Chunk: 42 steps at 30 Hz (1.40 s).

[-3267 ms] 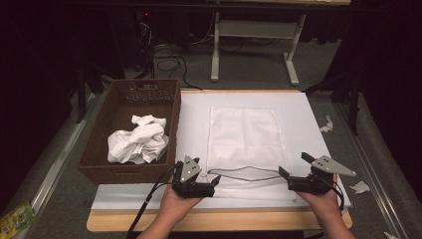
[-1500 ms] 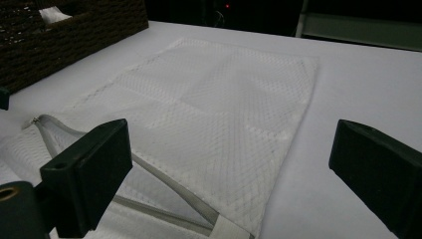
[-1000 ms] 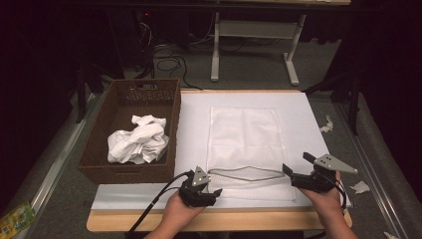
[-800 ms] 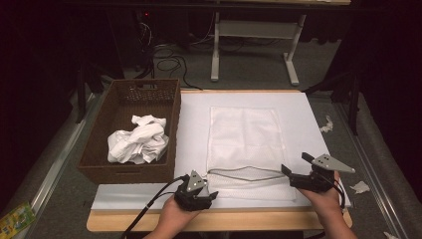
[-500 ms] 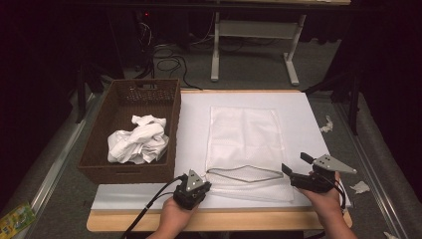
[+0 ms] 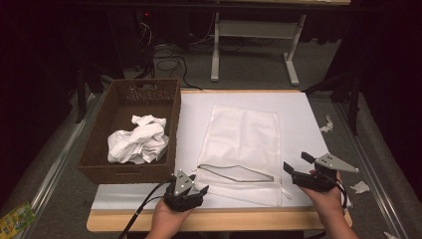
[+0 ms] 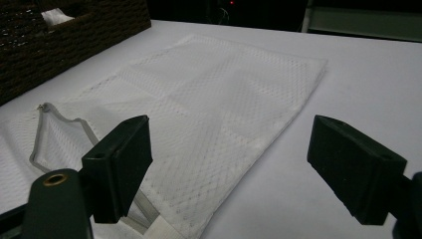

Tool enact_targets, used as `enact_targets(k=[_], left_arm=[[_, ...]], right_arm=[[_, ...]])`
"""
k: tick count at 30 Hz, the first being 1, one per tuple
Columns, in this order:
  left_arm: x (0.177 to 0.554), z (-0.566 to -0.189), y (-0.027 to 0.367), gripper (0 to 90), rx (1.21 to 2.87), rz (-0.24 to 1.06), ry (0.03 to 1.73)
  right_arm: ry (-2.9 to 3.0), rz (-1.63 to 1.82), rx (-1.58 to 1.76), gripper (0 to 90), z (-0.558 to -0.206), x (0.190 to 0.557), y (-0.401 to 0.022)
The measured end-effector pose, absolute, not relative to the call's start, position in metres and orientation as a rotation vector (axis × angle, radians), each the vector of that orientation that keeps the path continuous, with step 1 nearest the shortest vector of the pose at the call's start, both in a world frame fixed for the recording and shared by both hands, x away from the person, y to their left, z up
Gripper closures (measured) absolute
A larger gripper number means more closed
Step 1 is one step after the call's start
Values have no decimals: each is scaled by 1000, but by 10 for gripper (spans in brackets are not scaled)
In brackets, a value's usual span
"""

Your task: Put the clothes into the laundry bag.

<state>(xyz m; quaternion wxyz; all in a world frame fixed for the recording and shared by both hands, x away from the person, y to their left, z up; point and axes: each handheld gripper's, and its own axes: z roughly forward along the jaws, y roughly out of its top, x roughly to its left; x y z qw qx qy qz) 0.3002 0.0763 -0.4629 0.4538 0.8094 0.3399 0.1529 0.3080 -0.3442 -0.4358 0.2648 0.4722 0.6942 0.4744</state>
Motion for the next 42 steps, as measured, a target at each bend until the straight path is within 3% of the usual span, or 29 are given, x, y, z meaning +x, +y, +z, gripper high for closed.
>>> enact_targets(k=[3, 6, 11, 14, 19, 24, 25, 28, 34, 42], left_arm=[[296, -459, 78, 297, 2008, 295, 815], [292, -462, 81, 255, 2009, 346, 772], [302, -462, 89, 298, 1948, 309, 807], [305, -457, 92, 304, 1928, 308, 807], [308, -454, 95, 299, 1915, 306, 773], [309, -454, 100, 303, 1892, 306, 783], [309, -454, 100, 303, 1889, 306, 783], [308, -454, 99, 307, 1904, 298, 769], [302, -456, 93, 316, 1926, 330, 769], [304, -456, 96, 327, 1924, 360, 766]], right_arm=[[1879, 1281, 1300, 213, -439, 310, -345], [1892, 1260, 1353, 284, -447, 316, -344], [1876, 1117, 1478, 332, -450, 352, -336], [1856, 1031, 1473, 464, -447, 391, -330], [1870, 888, 1605, 513, -461, 452, -327], [1849, 806, 1724, 545, -475, 476, -327], [1837, 797, 1716, 580, -476, 476, -326], [1871, 769, 1674, 893, -475, 479, -323], [1893, 739, 1675, 899, -472, 474, -324], [1850, 807, 1677, 895, -471, 440, -355]])
